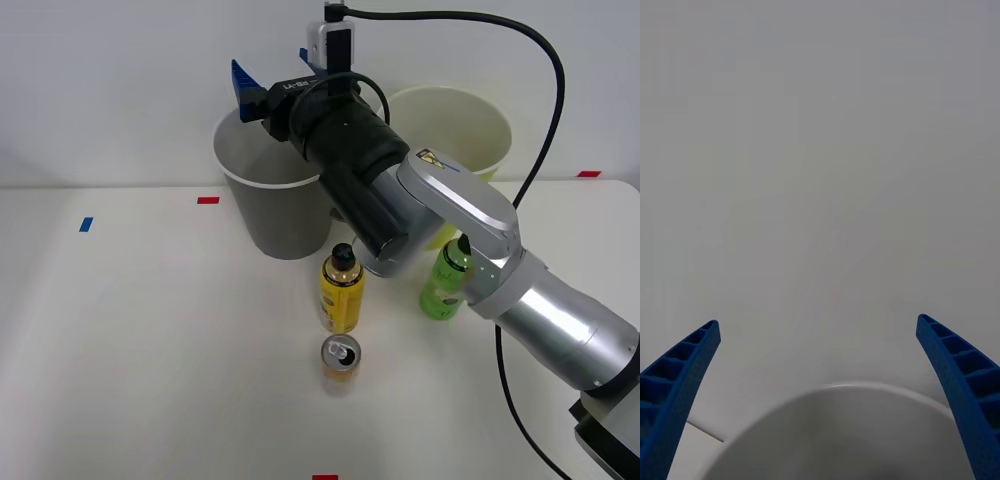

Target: Put cans in the gray bin, plastic bottles in the light green bin

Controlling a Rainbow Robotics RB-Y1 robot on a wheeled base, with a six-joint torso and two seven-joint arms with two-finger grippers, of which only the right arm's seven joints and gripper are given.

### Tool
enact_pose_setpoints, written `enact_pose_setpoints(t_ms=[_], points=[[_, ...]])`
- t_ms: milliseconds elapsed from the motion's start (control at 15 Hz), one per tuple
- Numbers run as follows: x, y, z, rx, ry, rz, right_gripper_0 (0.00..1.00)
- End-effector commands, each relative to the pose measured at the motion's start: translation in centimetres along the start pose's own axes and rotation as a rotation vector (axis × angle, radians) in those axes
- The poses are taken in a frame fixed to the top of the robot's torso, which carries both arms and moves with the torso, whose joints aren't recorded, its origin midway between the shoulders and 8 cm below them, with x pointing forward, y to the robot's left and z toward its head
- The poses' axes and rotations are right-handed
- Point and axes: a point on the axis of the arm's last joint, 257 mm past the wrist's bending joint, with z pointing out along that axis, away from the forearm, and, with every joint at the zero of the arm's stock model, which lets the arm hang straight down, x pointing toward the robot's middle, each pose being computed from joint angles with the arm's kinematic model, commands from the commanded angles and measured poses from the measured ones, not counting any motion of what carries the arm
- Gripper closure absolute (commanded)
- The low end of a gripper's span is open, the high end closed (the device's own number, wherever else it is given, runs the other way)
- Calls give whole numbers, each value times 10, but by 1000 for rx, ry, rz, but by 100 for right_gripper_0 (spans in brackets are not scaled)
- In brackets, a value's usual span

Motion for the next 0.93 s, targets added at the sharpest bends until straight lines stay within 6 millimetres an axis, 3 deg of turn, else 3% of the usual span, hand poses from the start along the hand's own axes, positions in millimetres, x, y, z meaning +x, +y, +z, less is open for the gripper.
enact_pose_setpoints(t_ms=[67,133,333,467,733,933], points=[[-3,0,0,0,-10,-6,12],[-4,0,0,-4,-14,-2,12],[-37,-1,-8,-15,-74,16,12],[-51,-9,-27,-25,-90,131,12],[-39,-45,-77,45,-99,203,12],[-42,-71,-115,111,-131,232,12]])
